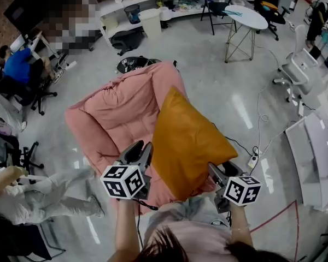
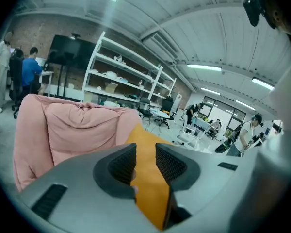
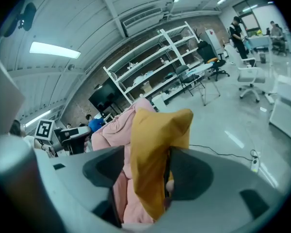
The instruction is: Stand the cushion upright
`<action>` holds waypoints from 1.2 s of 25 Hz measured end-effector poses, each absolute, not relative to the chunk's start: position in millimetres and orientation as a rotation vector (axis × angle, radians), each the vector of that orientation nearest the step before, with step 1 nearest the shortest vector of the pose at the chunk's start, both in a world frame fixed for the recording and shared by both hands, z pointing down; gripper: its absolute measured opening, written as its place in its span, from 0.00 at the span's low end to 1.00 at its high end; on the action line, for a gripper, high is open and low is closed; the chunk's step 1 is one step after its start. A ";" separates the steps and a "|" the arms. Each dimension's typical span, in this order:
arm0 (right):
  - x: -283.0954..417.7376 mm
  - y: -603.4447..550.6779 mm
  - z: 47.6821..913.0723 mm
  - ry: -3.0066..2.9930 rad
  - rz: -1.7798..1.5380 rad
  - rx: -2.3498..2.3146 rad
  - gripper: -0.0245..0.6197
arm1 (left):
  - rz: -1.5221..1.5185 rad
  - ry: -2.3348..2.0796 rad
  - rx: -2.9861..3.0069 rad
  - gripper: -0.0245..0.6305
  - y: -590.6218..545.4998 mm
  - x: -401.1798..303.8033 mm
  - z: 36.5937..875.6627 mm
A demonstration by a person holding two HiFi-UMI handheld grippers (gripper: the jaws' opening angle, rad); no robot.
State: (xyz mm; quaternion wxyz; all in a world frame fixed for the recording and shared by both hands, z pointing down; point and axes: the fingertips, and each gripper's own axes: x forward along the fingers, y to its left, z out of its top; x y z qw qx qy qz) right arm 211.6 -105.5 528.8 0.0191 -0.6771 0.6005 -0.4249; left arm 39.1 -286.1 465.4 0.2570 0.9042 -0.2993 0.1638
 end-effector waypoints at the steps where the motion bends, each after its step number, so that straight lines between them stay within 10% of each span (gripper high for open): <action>1: 212.0 -106.7 529.1 1.853 -1.319 -2.109 0.48 | 0.448 -0.795 2.456 0.20 -290.5 41.2 467.1; 30: 221.9 -116.1 546.5 1.689 -1.227 -2.249 0.57 | 0.751 -0.351 2.491 0.41 -367.2 121.7 551.1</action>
